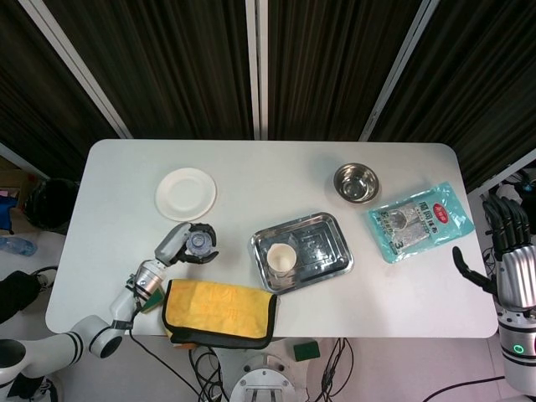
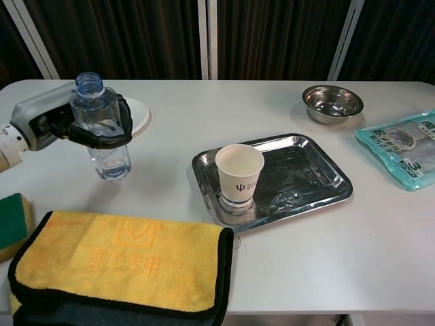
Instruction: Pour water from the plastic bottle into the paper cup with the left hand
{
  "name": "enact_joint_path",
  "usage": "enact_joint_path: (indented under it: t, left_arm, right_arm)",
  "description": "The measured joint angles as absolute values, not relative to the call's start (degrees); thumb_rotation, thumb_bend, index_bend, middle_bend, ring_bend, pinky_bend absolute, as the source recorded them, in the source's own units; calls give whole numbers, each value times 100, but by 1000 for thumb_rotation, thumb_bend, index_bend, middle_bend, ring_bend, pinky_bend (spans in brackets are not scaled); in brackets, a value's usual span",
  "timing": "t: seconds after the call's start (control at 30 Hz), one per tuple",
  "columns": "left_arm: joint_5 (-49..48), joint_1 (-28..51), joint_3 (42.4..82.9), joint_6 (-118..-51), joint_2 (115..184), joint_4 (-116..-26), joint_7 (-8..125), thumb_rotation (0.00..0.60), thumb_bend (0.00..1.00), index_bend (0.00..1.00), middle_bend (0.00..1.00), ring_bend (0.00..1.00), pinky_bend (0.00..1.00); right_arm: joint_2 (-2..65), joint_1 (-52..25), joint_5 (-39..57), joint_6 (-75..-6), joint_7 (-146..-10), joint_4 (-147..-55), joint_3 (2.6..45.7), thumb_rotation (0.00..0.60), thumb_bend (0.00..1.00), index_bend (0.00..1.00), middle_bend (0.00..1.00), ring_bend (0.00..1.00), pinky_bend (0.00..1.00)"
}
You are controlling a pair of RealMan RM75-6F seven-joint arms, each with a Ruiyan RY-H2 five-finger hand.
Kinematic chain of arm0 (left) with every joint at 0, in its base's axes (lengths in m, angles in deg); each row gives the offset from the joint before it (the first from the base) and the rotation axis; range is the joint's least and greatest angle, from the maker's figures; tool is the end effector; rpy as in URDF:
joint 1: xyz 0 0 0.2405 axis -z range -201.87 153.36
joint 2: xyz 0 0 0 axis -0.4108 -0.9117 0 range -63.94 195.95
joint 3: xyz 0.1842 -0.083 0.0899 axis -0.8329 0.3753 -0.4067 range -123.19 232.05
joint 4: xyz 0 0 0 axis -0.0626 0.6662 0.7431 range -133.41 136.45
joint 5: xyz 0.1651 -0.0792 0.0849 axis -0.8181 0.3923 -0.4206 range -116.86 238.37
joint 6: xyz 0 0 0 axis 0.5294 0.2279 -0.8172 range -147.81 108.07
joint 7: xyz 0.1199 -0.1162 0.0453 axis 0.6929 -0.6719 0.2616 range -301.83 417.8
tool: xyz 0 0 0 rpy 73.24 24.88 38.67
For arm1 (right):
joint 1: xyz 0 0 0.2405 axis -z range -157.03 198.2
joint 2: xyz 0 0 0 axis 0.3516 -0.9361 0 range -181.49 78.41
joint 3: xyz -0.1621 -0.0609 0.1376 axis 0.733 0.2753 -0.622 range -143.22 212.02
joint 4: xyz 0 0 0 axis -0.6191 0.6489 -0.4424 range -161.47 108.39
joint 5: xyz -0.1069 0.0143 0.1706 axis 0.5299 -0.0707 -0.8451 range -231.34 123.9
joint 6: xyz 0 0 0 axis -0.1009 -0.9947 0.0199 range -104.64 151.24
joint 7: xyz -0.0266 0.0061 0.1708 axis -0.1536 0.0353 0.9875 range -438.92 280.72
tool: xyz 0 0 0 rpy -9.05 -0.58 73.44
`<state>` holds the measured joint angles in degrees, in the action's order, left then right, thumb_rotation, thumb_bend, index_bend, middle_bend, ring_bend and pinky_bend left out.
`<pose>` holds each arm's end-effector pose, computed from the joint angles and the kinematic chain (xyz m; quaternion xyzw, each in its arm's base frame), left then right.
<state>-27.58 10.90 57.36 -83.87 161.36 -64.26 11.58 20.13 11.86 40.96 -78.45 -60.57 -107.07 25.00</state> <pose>-0.1607 0.3188 -0.0332 -0.5746 -0.5916 -0.5330 0.1894 -0.2337 -0.2319 0.1846 0.5230 -0.2840 0.6176 0.5142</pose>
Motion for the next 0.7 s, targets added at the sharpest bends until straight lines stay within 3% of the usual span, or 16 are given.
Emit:
enact_joint_path:
  t: [0.7]
  left_arm:
    - [-2286,1482,5871,-7518,15341,-7790,4054,600,468,811,747,524,520]
  right_arm:
    - [1983,1227,4059,-7895,-6015,-10688,2476,600,338,0,0,0,0]
